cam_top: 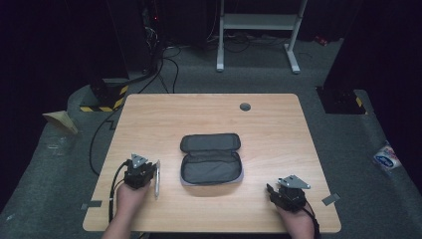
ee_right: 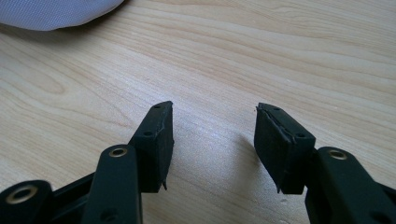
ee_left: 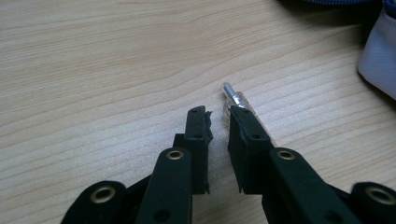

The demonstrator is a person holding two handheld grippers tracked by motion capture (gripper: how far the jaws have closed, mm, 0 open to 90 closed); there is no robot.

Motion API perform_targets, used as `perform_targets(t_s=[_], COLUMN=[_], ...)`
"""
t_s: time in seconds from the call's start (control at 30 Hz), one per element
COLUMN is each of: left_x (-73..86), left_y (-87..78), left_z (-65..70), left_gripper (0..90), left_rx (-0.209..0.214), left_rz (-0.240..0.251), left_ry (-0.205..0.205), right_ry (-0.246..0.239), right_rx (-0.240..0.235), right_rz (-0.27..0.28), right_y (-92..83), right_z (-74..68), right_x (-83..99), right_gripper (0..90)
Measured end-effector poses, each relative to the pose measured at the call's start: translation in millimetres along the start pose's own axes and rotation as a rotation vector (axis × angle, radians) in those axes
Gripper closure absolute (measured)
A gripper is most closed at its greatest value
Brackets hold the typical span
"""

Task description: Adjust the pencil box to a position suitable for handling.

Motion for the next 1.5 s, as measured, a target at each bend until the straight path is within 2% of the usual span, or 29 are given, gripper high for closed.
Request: perform_targets(t_s=[0.17,0.33,0.47,0.53,0.67,0.8,0.93,1.0,1.2,1.33,1.47,1.5], left_x=[-2.0,-2.0,2.6,6.8,13.4,19.8,25.1,25.4,25.1,23.6,21.3,20.8], left_y=[1.1,-7.6,-18.9,-23.2,-26.3,-23.2,-20.4,-20.6,-20.3,-19.2,-18.2,-17.7], left_z=[1.1,-2.2,5.8,10.8,22.0,32.0,37.6,37.7,33.7,32.9,31.9,32.3], left_gripper=[73.9,71.0,67.8,65.8,62.8,60.8,63.1,65.6,75.0,78.4,78.6,78.4], left_rx=[0.007,0.008,0.025,0.050,0.078,0.064,0.042,0.028,0.026,0.038,0.038,0.040], left_rz=[0.003,0.015,0.032,0.031,0.008,-0.035,-0.069,-0.068,-0.065,-0.061,-0.069,-0.066], left_ry=[0.013,-0.011,-0.007,-0.013,-0.012,0.011,0.019,0.024,0.024,0.050,0.105,0.106], right_ry=[0.002,-0.003,-0.004,-0.007,-0.017,-0.020,-0.020,-0.022,-0.017,-0.016,-0.015,-0.017], right_rx=[-0.008,-0.017,-0.017,-0.015,-0.015,-0.019,-0.025,-0.025,-0.024,-0.024,-0.023,-0.022], right_rz=[-0.001,-0.001,-0.005,-0.006,-0.004,-0.005,-0.004,-0.004,-0.003,-0.002,-0.001,-0.001], right_y=[0.5,1.2,1.3,1.4,2.5,4.0,4.9,5.2,5.9,5.9,5.9,5.9], right_z=[-0.1,-0.2,-0.7,-1.0,-2.0,-1.6,-1.2,-1.1,-1.7,-1.7,-1.8,-1.6], right_x=[-0.5,-1.6,-1.7,-2.2,-4.3,-6.4,-7.4,-8.0,-9.0,-8.9,-8.8,-8.8], right_gripper=[47.0,46.9,47.0,47.0,46.7,46.6,46.6,46.6,46.8,46.8,46.9,46.9])
Point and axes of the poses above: each handheld gripper's, and its own axes: y roughly forward along the jaws, x roughly out of its underside, z roughly to its right, the point moved 9 cm from there along y, roughly forward along the jaws, and after that the axes turned 15 degrees about -z, right-handed, at the moved point
